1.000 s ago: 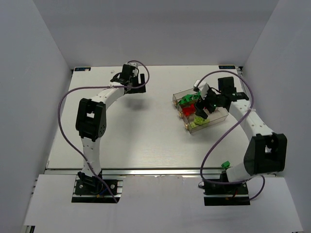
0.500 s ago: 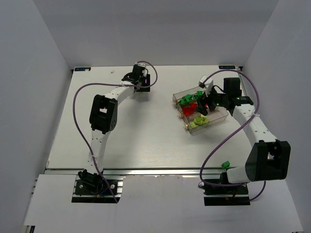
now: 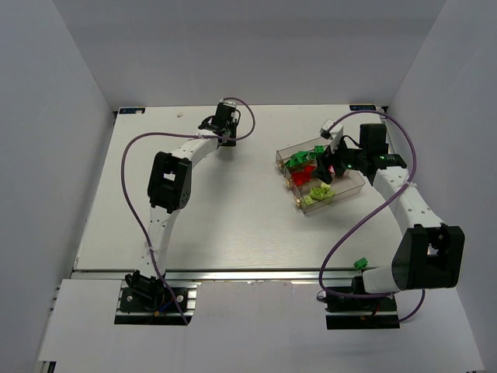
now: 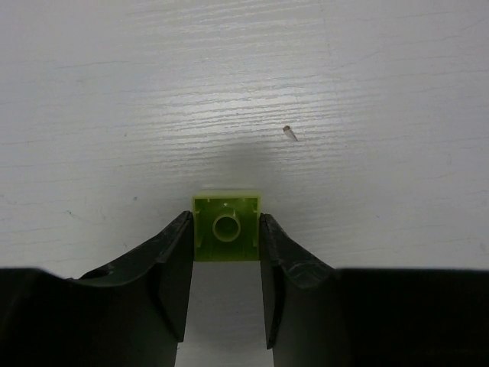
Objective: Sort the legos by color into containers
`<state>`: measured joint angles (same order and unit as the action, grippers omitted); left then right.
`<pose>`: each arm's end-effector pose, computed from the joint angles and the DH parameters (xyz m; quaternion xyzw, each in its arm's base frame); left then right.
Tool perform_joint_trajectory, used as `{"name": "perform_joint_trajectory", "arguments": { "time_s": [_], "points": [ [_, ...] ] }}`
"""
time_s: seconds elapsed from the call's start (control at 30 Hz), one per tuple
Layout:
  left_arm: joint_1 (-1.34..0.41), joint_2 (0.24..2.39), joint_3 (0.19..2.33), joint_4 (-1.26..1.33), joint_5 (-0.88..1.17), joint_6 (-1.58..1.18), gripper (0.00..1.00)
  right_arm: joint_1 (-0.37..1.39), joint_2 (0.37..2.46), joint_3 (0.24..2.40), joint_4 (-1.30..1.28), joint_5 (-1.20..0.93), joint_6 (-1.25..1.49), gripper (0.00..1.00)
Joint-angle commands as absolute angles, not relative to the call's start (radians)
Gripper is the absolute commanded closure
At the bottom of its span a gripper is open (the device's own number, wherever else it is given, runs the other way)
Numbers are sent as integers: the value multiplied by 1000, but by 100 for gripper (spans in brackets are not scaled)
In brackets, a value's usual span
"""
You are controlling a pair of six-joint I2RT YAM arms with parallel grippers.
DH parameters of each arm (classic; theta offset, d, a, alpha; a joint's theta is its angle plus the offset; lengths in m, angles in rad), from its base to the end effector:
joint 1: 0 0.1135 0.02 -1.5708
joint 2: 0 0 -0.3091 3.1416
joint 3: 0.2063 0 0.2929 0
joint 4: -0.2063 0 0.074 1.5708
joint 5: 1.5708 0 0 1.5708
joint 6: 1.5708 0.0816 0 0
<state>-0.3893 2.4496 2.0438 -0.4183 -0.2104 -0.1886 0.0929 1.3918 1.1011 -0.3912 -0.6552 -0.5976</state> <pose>0.6074 -0.2308 0.1398 0.0547 0.9251 -0.0096 0.3755 0.3583 0.0833 0.3056 -0.4195 0.7576 0.1797 0.4667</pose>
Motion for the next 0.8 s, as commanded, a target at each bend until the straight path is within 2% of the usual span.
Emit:
{"name": "perform_joint_trajectory", "arguments": {
  "time_s": [0.0, 0.07, 0.23, 0.37, 0.43, 0.47, 0.5, 0.57, 0.6, 0.63, 0.77],
  "points": [
    [-388, 2405, 2042, -407, -230, -186, 71, 87, 1370, 1101, -364, -684, -577, 24],
    [-388, 2385, 2022, -397, -227, -190, 78, 87, 1368, 1104, -365, -686, -572, 24],
    [-388, 2301, 1968, -371, -183, -213, 87, 87, 1355, 1106, -347, -684, -551, 24],
    [-390, 2156, 1853, -315, -37, -245, 92, 87, 1339, 1101, -316, -660, -502, 28],
    [-396, 2024, 1710, -251, -2, -267, 92, 84, 1333, 1104, -311, -661, -486, 42],
    [-403, 1973, 1650, -214, 79, -284, 92, 81, 1328, 1106, -299, -663, -465, 62],
    [-403, 1921, 1585, -177, 110, -296, 92, 78, 1327, 1106, -290, -663, -450, 71],
    [-416, 1784, 1406, -59, 205, -319, 92, 68, 1324, 1104, -263, -660, -416, 83],
    [-432, 1746, 1357, -31, 269, -349, 91, 64, 1324, 1104, -253, -647, -382, 93],
    [-446, 1715, 1276, 33, 308, -362, 91, 61, 1324, 1104, -242, -641, -367, 99],
    [-552, 1641, 1171, 118, 402, -423, 91, 31, 1321, 1100, -190, -621, -305, 100]
  ]
}}
